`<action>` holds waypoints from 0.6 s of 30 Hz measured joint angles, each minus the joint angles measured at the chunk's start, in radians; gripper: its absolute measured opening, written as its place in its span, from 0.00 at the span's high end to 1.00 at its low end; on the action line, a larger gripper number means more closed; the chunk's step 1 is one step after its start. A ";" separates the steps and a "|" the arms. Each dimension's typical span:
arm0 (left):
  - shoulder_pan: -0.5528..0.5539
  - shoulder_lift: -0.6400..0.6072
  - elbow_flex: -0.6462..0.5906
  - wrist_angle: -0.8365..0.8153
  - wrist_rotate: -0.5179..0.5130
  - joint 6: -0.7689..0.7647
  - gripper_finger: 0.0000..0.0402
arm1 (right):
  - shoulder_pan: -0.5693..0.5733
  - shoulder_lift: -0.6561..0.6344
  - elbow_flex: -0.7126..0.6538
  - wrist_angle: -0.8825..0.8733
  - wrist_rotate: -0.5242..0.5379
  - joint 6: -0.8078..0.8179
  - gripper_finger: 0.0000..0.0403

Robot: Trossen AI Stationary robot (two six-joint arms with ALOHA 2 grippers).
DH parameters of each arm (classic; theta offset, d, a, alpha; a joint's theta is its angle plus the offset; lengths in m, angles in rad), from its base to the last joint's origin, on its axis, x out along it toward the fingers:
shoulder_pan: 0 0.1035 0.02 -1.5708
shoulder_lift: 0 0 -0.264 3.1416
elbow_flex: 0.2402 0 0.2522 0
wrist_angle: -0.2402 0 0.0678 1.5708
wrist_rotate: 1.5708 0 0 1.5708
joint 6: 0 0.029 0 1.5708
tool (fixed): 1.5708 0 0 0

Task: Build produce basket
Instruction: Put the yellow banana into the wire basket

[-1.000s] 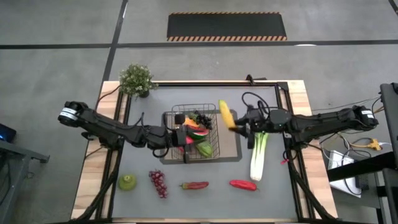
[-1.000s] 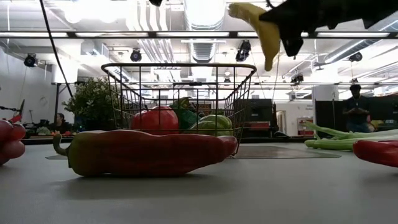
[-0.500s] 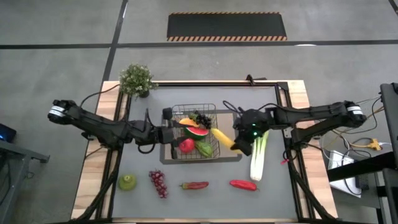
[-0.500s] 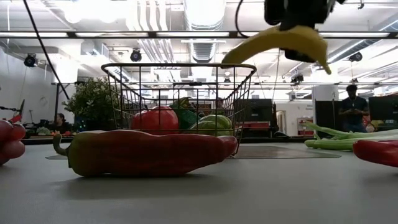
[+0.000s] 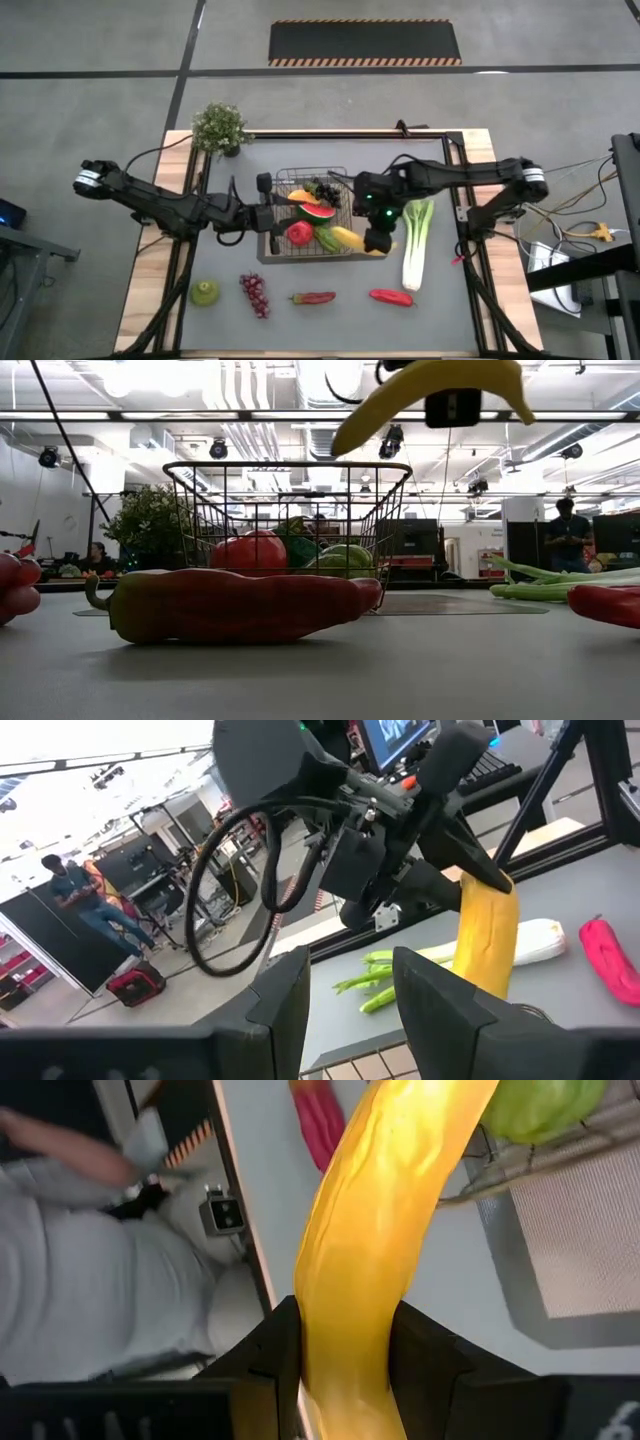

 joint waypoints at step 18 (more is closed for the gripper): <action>-0.005 -0.036 0.001 -0.081 -0.051 -0.016 0.68 | 0.000 0.324 0.441 -0.449 0.393 -0.683 0.73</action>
